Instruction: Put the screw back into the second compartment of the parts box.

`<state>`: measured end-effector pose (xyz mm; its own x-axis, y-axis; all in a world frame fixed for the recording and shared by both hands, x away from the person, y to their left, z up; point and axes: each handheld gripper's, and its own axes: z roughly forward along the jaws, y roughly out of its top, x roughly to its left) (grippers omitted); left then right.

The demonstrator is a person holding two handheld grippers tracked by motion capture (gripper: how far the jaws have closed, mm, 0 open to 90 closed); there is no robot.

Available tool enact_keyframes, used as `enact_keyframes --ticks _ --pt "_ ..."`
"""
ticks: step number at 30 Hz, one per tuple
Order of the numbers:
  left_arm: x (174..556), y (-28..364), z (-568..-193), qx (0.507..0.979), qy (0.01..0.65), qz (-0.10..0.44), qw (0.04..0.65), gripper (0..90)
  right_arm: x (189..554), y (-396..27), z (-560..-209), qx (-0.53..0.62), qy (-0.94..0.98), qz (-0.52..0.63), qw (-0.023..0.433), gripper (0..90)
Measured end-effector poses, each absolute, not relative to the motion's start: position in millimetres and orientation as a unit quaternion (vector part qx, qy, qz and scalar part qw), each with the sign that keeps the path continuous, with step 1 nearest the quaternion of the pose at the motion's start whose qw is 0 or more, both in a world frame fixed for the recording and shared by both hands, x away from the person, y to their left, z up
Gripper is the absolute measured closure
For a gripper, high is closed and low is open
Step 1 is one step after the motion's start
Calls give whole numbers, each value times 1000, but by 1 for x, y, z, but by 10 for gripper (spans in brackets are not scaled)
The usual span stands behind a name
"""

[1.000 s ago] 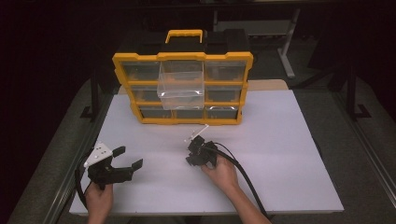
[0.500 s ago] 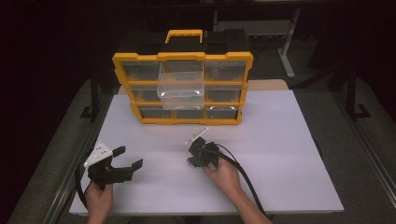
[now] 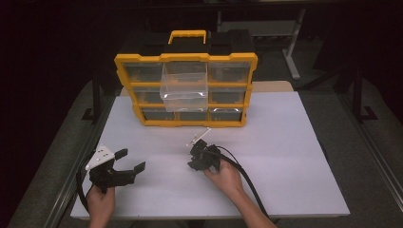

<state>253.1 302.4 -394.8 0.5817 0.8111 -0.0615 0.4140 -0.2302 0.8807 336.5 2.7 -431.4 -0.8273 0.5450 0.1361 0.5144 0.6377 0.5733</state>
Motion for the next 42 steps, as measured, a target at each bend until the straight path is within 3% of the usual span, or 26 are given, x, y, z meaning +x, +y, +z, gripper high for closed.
enact_keyframes --ticks 13,29,42 --pt "253 301 -395 756 405 211 469 139 333 8 -435 269 917 287 70 865" --pt "254 302 -395 755 406 211 469 139 339 -3 -426 287 904 315 22 875" --pt "253 301 -395 757 406 210 467 139 338 -31 -406 289 894 341 16 874"
